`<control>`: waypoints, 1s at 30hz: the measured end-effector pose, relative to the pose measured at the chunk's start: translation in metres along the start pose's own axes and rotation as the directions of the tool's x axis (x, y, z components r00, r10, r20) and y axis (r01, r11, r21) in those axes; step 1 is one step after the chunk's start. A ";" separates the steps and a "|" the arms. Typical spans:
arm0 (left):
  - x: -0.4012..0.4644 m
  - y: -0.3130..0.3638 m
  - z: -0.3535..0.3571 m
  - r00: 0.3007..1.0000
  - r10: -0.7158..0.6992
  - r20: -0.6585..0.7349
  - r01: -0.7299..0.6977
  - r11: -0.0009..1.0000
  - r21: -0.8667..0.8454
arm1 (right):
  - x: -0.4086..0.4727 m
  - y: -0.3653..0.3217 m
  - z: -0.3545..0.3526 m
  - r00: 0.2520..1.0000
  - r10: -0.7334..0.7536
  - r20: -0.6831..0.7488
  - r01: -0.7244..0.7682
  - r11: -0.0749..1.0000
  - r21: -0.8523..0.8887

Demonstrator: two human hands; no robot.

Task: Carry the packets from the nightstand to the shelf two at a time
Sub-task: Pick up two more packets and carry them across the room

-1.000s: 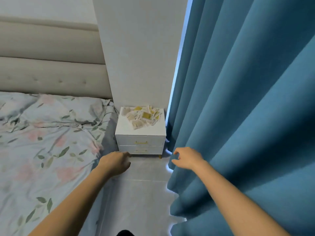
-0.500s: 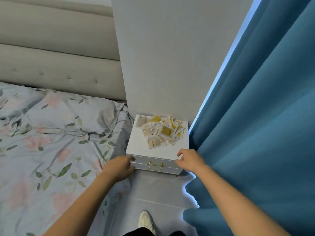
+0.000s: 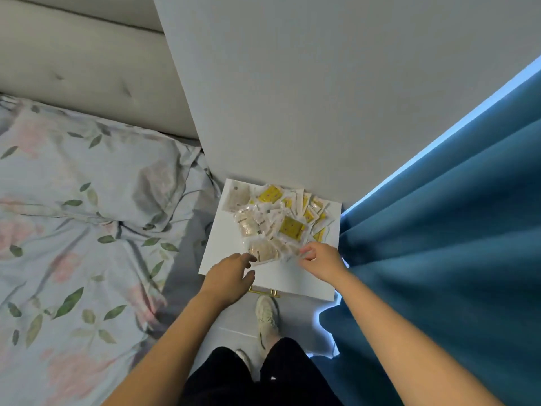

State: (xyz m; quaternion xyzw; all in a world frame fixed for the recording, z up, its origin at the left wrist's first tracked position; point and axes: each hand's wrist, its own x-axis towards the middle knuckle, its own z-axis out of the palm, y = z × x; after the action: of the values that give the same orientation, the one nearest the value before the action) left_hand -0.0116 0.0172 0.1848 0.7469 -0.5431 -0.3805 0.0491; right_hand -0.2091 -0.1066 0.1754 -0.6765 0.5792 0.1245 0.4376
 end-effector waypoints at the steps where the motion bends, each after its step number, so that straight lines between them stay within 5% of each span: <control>1: 0.011 0.001 0.005 1.000 -0.011 -0.002 0.010 0.998 -0.069 | 0.017 0.000 0.000 0.999 0.010 0.034 -0.012 0.997 0.070; 3: 0.030 0.001 0.013 1.000 -0.025 0.004 0.025 0.982 -0.187 | 0.050 0.002 0.000 0.999 0.032 0.041 -0.039 0.983 0.177; 9: 0.061 -0.022 0.038 0.992 -0.115 0.046 0.123 0.896 -0.426 | 0.144 0.011 0.010 0.948 0.102 -0.301 -0.012 0.958 0.287; 17: 0.099 -0.061 0.070 0.972 -0.228 0.052 0.213 0.773 -0.598 | 0.233 0.048 0.057 0.991 -0.034 -0.133 -0.009 0.950 -0.311; 22: 0.117 -0.072 0.085 0.962 -0.269 0.054 0.239 0.722 -0.650 | 0.242 0.052 0.071 0.948 -0.118 -0.294 -0.003 0.925 -0.379; 27: 0.133 -0.069 0.087 0.966 -0.248 0.080 0.236 0.705 -0.669 | 0.225 0.054 0.074 0.841 -0.175 -0.512 0.091 0.978 -0.186; 30: 0.146 -0.060 0.080 0.961 -0.268 0.069 0.233 0.647 -0.726 | 0.204 0.042 0.069 0.897 0.006 -0.442 0.122 0.957 0.262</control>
State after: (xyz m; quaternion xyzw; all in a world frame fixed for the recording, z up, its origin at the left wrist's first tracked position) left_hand 0.0027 -0.0547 0.0240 0.7415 -0.2375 -0.5509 0.3004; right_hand -0.1630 -0.1911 -0.0215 -0.6345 0.6538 -0.1283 0.3916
